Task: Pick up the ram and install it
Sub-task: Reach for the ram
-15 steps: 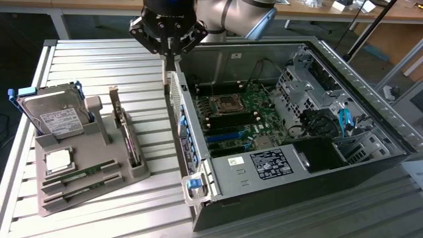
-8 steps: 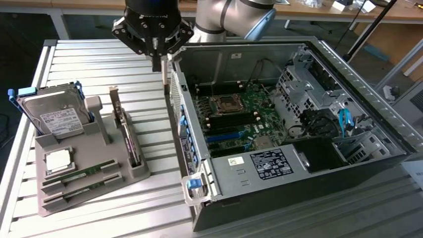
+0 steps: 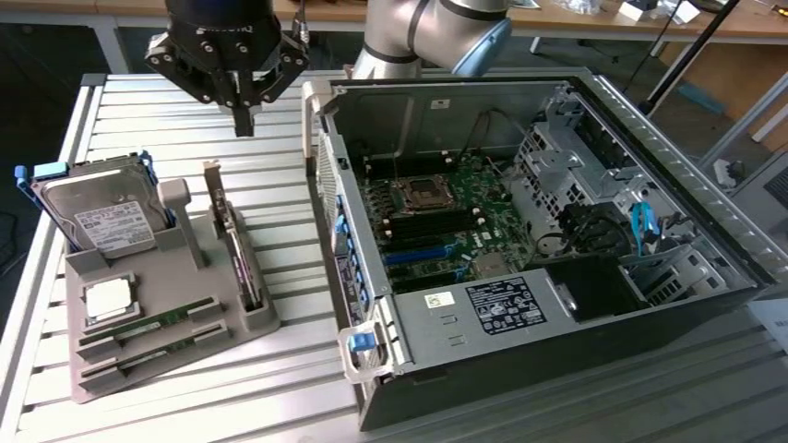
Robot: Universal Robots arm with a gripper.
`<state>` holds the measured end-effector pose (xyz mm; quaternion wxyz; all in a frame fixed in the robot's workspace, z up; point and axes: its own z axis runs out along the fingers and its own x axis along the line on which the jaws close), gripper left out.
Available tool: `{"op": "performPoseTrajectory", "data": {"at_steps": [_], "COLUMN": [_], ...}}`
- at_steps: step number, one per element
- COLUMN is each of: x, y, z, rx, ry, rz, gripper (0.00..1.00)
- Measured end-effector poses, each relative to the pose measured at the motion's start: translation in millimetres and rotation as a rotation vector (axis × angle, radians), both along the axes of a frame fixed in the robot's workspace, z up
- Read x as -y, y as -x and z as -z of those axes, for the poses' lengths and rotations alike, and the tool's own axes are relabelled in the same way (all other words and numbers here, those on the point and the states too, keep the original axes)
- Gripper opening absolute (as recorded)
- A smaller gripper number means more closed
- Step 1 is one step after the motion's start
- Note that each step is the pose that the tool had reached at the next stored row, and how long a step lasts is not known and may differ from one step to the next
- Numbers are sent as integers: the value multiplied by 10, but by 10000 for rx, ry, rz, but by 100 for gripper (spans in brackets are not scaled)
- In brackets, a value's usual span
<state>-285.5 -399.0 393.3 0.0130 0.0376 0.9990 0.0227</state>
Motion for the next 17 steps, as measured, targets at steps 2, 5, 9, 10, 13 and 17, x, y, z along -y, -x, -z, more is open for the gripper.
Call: {"op": "performPoseTrajectory", "data": {"at_steps": [2, 5, 9, 10, 13, 17], "x": [0, 0, 0, 0, 0, 0], "y": [70, 160, 278, 349, 533, 746], "z": [1, 0, 1, 1, 1, 1], "rx": [1, -1, 1, 1, 3, 4], "ry": [-1, 0, -2, -3, -4, -5], "rz": [2, 1, 1, 2, 1, 0], "gripper": [11, 11, 11, 11, 11, 11]}}
